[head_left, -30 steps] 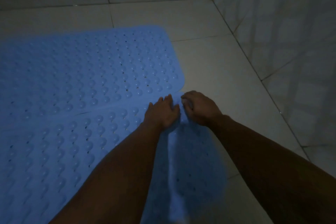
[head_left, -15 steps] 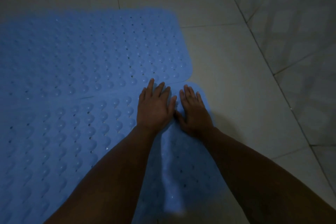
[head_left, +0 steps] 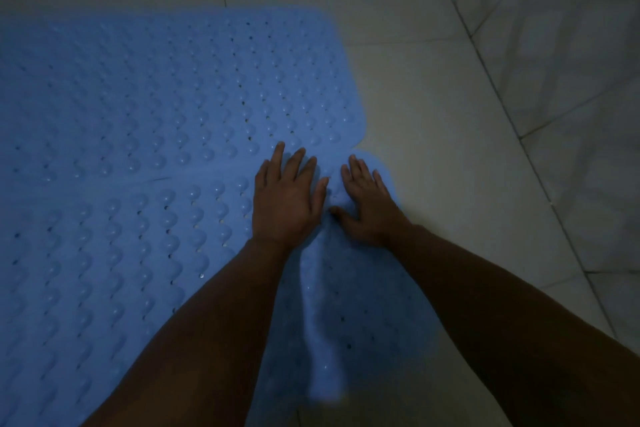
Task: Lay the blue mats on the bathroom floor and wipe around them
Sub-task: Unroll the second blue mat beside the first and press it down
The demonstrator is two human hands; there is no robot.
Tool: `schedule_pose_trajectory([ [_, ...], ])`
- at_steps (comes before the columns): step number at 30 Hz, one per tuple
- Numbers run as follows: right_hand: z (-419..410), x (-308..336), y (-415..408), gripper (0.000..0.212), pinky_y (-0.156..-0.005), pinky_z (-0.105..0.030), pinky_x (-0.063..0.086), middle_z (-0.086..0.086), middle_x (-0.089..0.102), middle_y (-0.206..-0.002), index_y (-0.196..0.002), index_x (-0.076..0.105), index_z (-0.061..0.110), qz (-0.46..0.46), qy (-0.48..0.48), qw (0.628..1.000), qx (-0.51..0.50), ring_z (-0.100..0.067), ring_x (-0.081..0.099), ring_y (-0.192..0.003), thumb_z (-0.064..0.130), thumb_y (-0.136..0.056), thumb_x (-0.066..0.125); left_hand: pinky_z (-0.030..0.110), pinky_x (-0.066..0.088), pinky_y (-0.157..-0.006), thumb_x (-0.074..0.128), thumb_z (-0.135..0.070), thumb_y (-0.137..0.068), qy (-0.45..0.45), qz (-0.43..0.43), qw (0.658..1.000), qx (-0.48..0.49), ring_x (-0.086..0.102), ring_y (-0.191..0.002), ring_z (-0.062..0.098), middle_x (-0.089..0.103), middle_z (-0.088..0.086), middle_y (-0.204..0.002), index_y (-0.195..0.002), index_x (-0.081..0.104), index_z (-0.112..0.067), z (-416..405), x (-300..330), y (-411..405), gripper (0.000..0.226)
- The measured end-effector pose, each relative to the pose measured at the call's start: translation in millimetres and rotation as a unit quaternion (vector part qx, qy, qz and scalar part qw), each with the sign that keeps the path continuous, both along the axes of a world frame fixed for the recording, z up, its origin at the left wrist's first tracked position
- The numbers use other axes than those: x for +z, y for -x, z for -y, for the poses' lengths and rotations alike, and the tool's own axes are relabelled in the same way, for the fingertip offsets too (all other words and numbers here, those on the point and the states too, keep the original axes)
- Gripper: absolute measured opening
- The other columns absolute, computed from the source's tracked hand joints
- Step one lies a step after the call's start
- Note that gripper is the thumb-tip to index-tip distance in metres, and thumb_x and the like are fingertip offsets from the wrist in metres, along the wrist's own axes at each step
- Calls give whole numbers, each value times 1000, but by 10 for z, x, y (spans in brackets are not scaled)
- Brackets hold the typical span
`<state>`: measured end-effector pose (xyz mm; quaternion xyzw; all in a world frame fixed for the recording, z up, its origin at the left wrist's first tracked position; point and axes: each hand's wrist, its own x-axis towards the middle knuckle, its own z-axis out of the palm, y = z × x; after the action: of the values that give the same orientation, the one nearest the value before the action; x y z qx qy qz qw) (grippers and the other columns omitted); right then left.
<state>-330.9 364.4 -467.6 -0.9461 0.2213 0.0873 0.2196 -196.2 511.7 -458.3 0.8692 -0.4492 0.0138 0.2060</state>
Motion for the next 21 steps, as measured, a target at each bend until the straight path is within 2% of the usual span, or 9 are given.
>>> schedule_pose_trajectory([
  [2,121,240,-72,80,-128,-40,2,-9,1,-169,-161,16,11,-44,-61,997,-13,-22,1,-157,55,-101,45,51,33,-117,30,-48,-106,-8,-6,1000,10,27,-153,33,52,9,-152,-141,60,-14,-23,55,61,57],
  [3,191,350,-104,70,-127,-37,11,-7,13,-168,-159,27,13,-43,-67,997,-23,-21,13,-156,48,-102,49,52,33,-117,30,-47,-106,-11,-9,1000,14,27,-153,34,52,10,-152,-141,59,-13,-31,71,102,56],
  [5,275,496,-140,51,-119,-33,33,-4,44,-157,-145,54,18,50,-13,997,-60,-21,43,-144,43,-100,52,54,35,-115,34,-45,-105,-1,-11,1000,11,30,-152,35,53,11,-151,-140,60,-14,-32,95,197,54],
  [6,279,528,-149,45,-114,-34,40,-2,54,-149,-136,63,22,107,16,990,-86,-20,52,-137,43,-98,51,54,36,-115,35,-44,-104,1,-10,1000,4,30,-152,35,54,11,-151,-140,60,-14,-28,95,251,53],
  [8,245,531,-159,40,-112,-34,43,1,61,-143,-126,68,25,165,31,978,-123,-18,54,-135,41,-96,49,56,33,-117,36,-44,-104,-15,-12,1000,-19,28,-153,34,51,10,-154,-143,57,-15,-21,71,384,53],
  [11,227,443,-138,36,-113,-32,38,0,61,-141,-123,69,24,163,40,979,-119,-19,49,-137,38,-96,49,59,24,-121,30,-48,-105,-72,-30,996,-41,17,-156,36,35,12,-163,-151,47,-14,1,-103,622,60],
  [15,355,344,-98,29,-110,-33,41,-3,65,-133,-117,71,20,209,51,969,-119,-23,52,-131,32,-96,55,64,6,-124,24,-66,-102,-140,-2,988,-64,-5,-157,40,4,18,-171,-163,19,-11,2,-291,791,82],
  [17,371,262,-100,26,-108,-31,41,-5,66,-129,-115,72,17,225,53,966,-112,-25,54,-128,28,-96,58,63,5,-124,23,-71,-100,-145,1,987,-64,-10,-157,39,0,17,-171,-163,13,-12,-30,-295,803,87],
  [21,391,101,-93,22,-104,-28,41,-6,66,-126,-111,72,16,241,78,963,-96,-24,54,-126,25,-96,58,62,6,-124,23,-73,-99,-139,-4,988,-62,-10,-157,36,0,16,-171,-163,14,-11,-55,-292,812,90],
])
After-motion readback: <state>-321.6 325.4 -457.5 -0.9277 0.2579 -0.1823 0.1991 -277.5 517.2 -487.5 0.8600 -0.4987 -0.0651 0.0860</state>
